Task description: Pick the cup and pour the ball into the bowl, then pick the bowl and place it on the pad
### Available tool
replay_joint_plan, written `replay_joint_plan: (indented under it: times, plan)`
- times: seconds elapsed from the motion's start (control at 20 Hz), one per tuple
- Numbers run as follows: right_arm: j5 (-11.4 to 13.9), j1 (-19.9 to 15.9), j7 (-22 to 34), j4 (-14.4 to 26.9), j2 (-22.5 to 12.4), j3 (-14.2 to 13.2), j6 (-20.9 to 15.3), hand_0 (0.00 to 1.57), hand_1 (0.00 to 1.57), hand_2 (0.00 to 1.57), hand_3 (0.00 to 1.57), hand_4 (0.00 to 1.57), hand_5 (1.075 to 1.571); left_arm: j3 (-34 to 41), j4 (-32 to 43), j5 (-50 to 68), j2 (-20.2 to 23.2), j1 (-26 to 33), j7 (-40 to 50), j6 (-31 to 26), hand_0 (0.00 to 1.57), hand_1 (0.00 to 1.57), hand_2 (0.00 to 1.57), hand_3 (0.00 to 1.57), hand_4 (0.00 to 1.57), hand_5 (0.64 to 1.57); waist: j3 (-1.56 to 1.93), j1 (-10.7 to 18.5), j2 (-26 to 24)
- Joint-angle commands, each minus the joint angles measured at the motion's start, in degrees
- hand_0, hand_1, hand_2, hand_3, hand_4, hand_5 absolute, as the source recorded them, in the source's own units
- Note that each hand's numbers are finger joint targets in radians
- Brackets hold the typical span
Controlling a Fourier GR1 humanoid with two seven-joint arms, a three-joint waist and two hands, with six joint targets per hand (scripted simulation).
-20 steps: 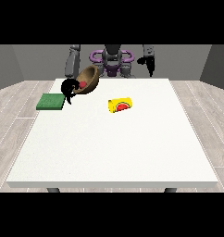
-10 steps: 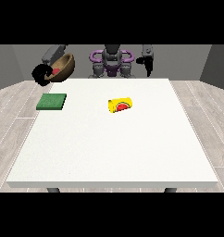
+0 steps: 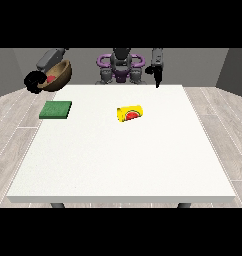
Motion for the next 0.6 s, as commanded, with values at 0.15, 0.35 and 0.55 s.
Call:
replay_joint_plan:
  times: [0.15,0.35,0.55]
  plan:
    - [-3.1,-0.7,-6.8,7.4,-4.9,-4.6,6.3,1.55,1.55,1.57,0.71,0.89,1.512,-1.7,-1.3,-1.6,-0.5,0.6,-6.8,0.1,0.0,0.0,0.0,0.0,1.17,1.352,0.03,2.5,8.6]
    - [-0.5,-2.0,-7.0,8.2,-4.8,-2.2,1.6,1.55,1.55,1.57,0.73,0.77,1.519,1.6,0.4,0.3,1.3,-2.1,-4.9,-2.0,0.0,0.0,0.0,0.0,1.17,1.358,0.0,1.9,7.0]
    - [3.9,0.6,-10.8,7.5,-9.5,-1.3,-4.7,1.4,1.4,1.57,0.8,0.0,1.569,-0.8,-1.4,-1.4,-1.1,-0.1,-4.7,0.4,0.0,0.0,0.0,0.0,1.17,1.365,-0.03,2.0,7.0]
